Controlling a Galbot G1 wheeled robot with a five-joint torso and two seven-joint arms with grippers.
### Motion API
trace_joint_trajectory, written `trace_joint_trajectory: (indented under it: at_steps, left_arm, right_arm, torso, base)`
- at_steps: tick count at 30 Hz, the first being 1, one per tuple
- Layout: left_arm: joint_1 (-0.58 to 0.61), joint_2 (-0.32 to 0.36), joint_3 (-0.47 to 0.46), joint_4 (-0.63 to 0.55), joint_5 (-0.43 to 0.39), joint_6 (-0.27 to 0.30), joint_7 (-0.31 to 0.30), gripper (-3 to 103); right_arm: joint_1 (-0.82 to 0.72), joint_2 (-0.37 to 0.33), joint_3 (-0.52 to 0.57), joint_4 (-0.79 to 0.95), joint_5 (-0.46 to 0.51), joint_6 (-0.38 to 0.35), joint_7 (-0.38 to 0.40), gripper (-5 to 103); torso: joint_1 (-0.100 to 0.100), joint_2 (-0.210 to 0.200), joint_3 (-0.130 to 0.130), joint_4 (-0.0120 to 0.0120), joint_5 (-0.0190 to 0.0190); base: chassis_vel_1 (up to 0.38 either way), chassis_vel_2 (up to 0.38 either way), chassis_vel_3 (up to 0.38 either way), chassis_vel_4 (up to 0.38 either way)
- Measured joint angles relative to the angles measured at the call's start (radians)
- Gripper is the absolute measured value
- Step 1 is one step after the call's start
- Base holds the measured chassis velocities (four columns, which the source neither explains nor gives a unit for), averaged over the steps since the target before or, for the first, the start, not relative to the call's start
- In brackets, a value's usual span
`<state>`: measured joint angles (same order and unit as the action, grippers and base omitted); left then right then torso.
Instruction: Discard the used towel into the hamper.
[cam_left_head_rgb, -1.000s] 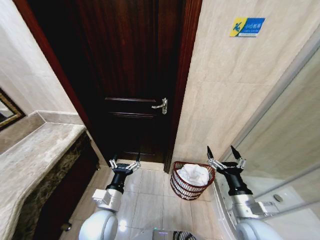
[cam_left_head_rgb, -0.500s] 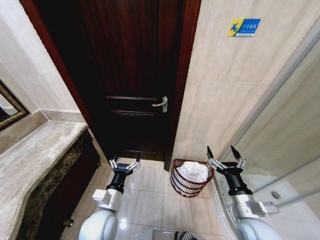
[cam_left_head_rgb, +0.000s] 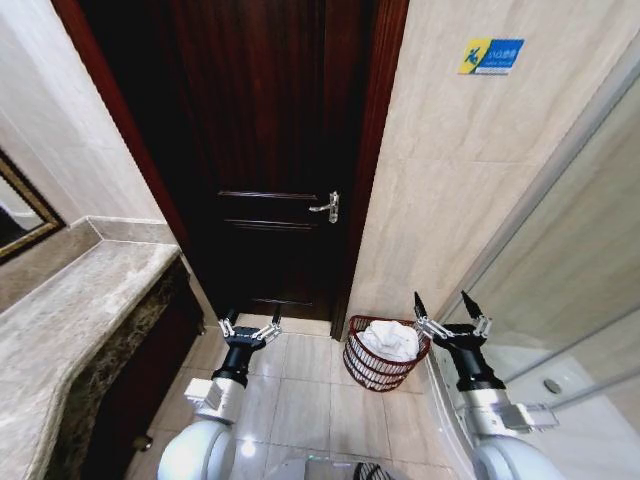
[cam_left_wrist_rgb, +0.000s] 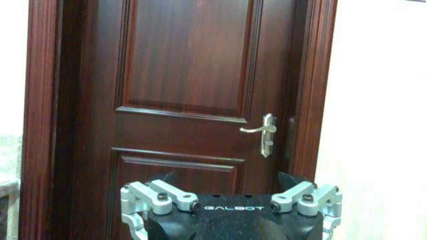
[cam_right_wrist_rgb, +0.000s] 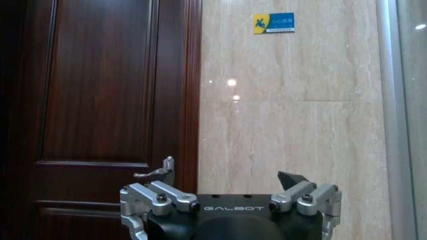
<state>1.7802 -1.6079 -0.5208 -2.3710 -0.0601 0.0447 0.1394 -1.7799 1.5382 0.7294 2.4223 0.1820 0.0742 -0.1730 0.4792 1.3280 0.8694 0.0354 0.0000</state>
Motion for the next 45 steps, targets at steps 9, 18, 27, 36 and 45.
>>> trace_joint_trajectory:
  at_steps: [9,18,27,36,45]
  left_arm:
    - [0.0,0.0,0.0,0.0,0.0,0.0,0.0,100]
    - [0.0,0.0,0.0,0.0,0.0,0.0,0.0,100]
    - [0.0,0.0,0.0,0.0,0.0,0.0,0.0,100]
    - [0.0,0.0,0.0,0.0,0.0,0.0,0.0,100]
    - [0.0,0.0,0.0,0.0,0.0,0.0,0.0,100]
  right_arm:
    - [0.0,0.0,0.0,0.0,0.0,0.0,0.0,100]
    - [0.0,0.0,0.0,0.0,0.0,0.0,0.0,100]
    - [0.0,0.0,0.0,0.0,0.0,0.0,0.0,100]
    - [0.0,0.0,0.0,0.0,0.0,0.0,0.0,100]
    - [0.0,0.0,0.0,0.0,0.0,0.0,0.0,100]
  torso:
    - [0.0,0.0,0.0,-0.0001,0.0]
    - [0.0,0.0,0.0,0.0,0.0]
    - [0.0,0.0,0.0,0.0,0.0]
    - [0.0,0.0,0.0,0.0,0.0001]
    - [0.0,0.0,0.0,0.0,0.0]
  base:
    - [0.069,-0.064,-0.065,0.085]
    - [0.096,-0.088,-0.093,0.101]
    - [0.069,-0.06,-0.068,0.047]
    - [0.081,-0.08,-0.088,0.091]
    - [0.087,-0.08,-0.083,0.083]
